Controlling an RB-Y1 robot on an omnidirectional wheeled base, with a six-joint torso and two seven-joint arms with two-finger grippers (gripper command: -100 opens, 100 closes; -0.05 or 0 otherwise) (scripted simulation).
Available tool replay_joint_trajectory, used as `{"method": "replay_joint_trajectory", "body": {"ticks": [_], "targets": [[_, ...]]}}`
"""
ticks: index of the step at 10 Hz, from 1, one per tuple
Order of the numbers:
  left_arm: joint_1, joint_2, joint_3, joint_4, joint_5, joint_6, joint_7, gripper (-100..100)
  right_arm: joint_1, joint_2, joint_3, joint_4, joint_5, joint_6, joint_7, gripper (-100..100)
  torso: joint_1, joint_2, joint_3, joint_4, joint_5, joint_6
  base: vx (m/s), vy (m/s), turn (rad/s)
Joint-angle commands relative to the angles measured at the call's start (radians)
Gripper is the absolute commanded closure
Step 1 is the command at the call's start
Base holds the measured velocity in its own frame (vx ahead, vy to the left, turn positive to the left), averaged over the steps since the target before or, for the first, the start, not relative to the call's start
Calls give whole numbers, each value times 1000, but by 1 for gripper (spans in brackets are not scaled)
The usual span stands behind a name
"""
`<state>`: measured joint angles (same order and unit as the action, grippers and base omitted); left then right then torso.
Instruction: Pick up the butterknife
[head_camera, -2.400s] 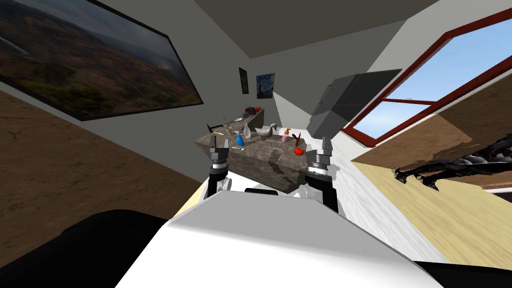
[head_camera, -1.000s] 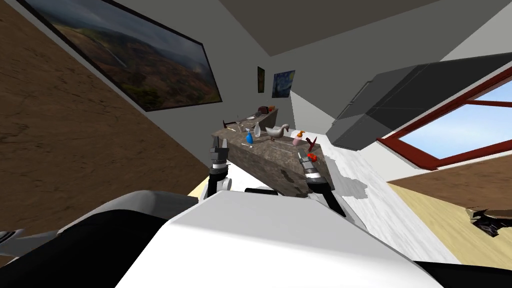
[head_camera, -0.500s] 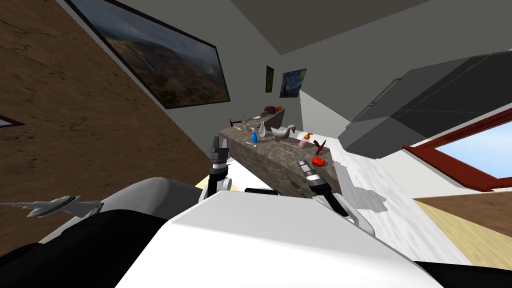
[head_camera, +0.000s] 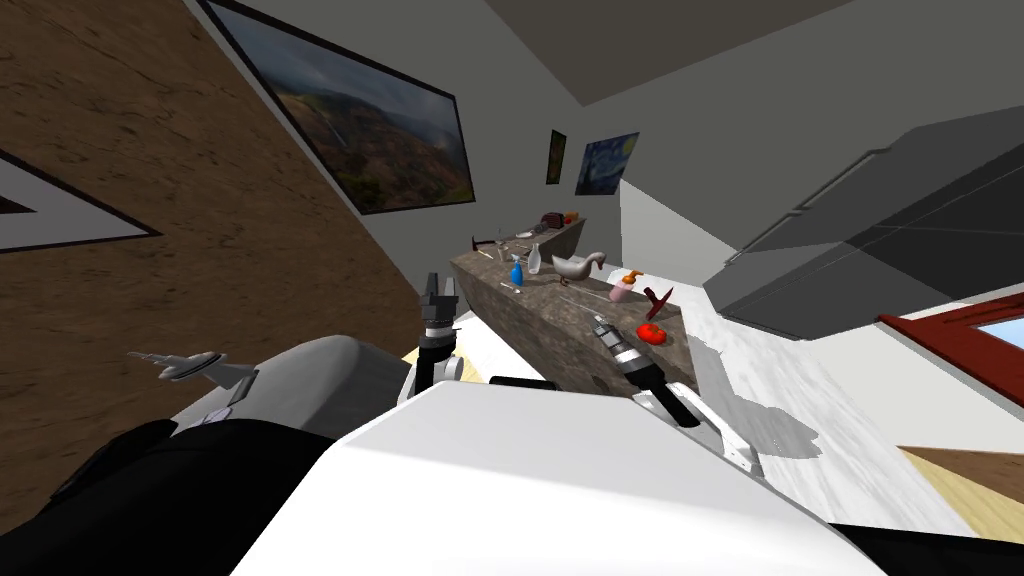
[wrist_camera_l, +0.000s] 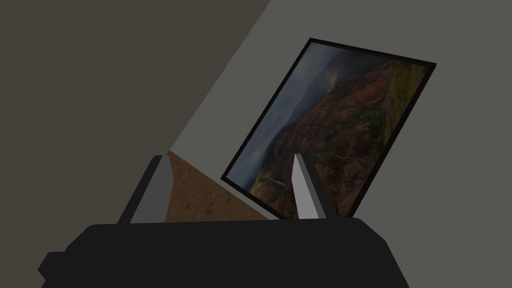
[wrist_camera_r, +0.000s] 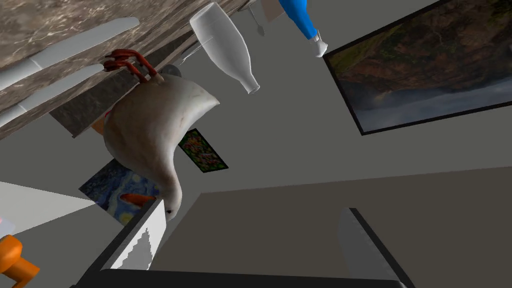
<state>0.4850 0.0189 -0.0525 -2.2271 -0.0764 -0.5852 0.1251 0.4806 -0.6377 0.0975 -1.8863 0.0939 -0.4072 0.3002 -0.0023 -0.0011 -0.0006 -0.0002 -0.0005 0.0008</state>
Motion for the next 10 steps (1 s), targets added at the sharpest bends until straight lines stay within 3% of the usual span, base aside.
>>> {"method": "replay_joint_trajectory", "body": {"ticks": [1, 6, 10], "targets": [[0, 0, 0, 0, 0, 0, 0, 0, -18, -50, 15, 36, 17, -2, 6, -100, 0, 0, 0, 0, 0, 0, -5, -23, 171], [0, 0, 0, 0, 0, 0, 0, 0, -78, -180, 62, 143, 67, -19, -1, -100, 0, -1, 0, 0, 0, -1, -3, -33, 200], [0, 0, 0, 0, 0, 0, 0, 0, -152, -296, 120, 258, 126, -39, -33, -100, -1, 0, 0, 0, 0, 1, -7, -37, 196]]}}
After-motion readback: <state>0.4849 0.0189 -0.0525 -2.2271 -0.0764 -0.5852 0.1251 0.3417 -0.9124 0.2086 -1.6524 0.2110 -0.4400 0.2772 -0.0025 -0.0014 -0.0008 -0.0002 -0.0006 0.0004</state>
